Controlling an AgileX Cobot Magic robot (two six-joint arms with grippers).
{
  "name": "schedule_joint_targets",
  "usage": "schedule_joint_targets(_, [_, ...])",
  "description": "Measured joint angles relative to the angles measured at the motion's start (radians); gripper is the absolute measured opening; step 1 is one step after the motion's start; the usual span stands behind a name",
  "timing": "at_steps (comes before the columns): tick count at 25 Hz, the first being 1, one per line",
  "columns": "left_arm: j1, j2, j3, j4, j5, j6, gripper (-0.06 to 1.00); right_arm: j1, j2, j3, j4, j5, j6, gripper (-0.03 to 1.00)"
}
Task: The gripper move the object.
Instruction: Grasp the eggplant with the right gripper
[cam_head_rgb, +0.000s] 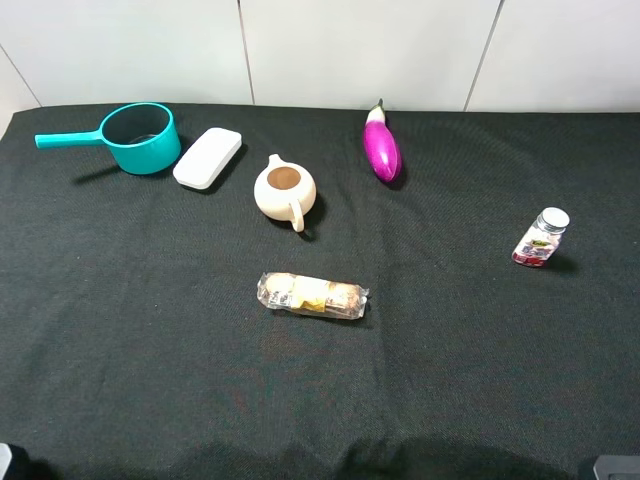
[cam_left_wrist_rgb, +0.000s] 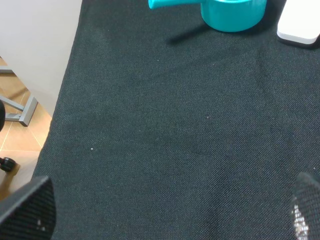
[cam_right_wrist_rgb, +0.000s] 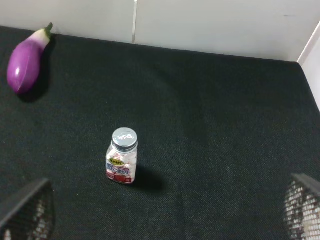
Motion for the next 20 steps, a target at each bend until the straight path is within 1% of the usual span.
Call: schedule_joint_targets(20, [0.0,0.0,0.0,0.0,0.0,0.0,0.99,0.0,0.0,0.0,0.011,0.0,0.0,0.69])
